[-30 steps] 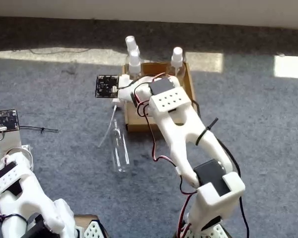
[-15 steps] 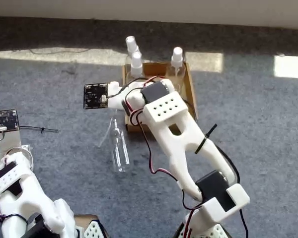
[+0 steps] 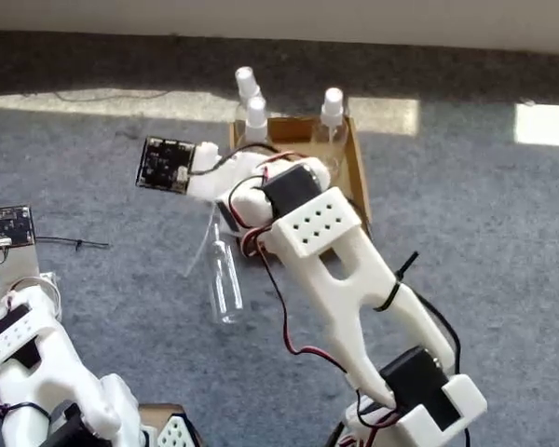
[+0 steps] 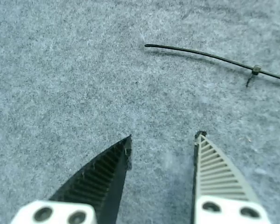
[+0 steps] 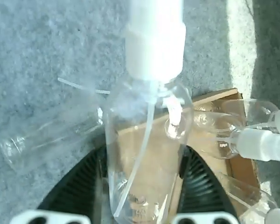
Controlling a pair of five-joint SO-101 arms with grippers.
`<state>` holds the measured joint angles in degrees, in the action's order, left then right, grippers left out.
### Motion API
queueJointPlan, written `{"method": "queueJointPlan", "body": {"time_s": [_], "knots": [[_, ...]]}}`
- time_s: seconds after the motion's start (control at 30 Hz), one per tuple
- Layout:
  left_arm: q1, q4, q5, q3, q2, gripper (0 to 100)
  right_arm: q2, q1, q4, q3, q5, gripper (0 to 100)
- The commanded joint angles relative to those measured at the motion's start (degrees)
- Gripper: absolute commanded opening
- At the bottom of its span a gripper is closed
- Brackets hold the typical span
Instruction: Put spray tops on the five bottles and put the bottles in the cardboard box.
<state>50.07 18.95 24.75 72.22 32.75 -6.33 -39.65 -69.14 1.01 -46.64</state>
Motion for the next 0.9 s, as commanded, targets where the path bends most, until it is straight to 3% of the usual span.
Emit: {"method": "queueJointPlan", "body": {"time_s": [0.0,0.2,0.43,0.67,0.87], "knots": [[-0.7,-0.8,0.2,-0.4,0.3,21,-4.0,-0.1,3.0,3.2,7.9,5.6],[-0.7,-0.8,0.2,-0.4,0.3,21,-8.2,0.0,17.4,-4.8,20.6,5.4],[-0.7,-0.8,0.2,-0.4,0.3,21,-19.9,2.1,45.2,-32.5,33.4,0.9],[-0.8,-0.8,0.2,-0.4,0.3,21,-31.2,4.3,75.9,-60.7,37.1,1.6],[-0.8,-0.8,0.1,-0.3,0.3,21,-26.1,5.0,83.2,-66.2,42.3,1.6]]}}
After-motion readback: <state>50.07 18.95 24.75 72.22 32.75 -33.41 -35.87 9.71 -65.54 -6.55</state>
